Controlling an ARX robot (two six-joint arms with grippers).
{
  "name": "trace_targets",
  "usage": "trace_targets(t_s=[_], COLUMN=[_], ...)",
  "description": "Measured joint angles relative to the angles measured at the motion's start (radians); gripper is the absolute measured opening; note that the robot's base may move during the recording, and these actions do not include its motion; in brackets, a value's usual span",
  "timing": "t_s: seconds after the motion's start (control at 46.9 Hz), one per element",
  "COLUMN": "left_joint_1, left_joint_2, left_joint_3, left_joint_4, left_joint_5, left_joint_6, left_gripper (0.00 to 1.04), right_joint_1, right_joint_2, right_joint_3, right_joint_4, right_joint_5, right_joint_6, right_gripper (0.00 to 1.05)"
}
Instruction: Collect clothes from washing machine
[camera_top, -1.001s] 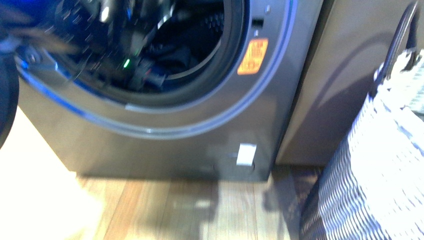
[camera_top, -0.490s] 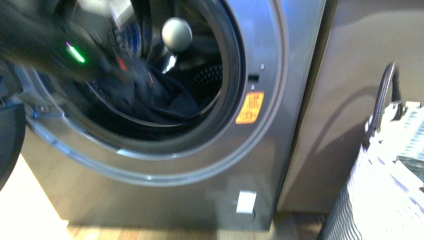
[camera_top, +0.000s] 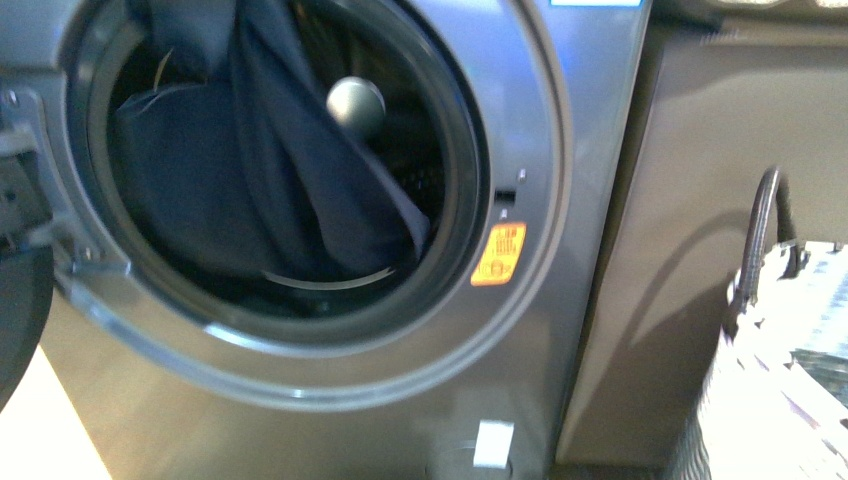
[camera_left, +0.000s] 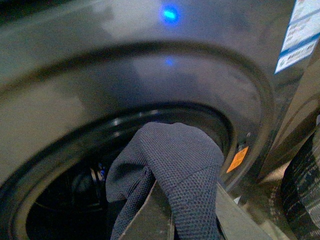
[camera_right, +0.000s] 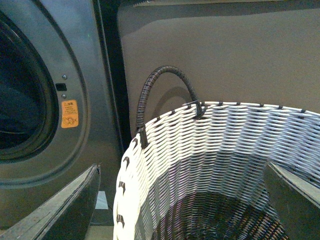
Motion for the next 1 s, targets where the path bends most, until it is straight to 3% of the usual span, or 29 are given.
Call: trace_targets(t_s=[0.32,0.767,1.001], left_joint_1=[-0.077,-0.252,-0.270], left_joint_2=[0.095,0.496,0.583], left_joint_3=[0.462,1.322,1.452], left_joint_4=[-0.244,-0.708,-0.787], left_joint_5=[-0.025,-0.106,-0.122], left_joint_6=[0.019,0.050,0.051], left_gripper=[0.07,0.07,0.07], right_joint_1=[0.000,0.000,0.000], right_joint_2=[0.000,0.000,0.000], right_joint_3=[0.000,0.000,0.000], right_joint_4=[0.000,0.000,0.000], right_joint_5=[0.000,0.000,0.000], right_joint_6=[0.000,0.000,0.000], right_gripper=[0.97,0.97,0.97])
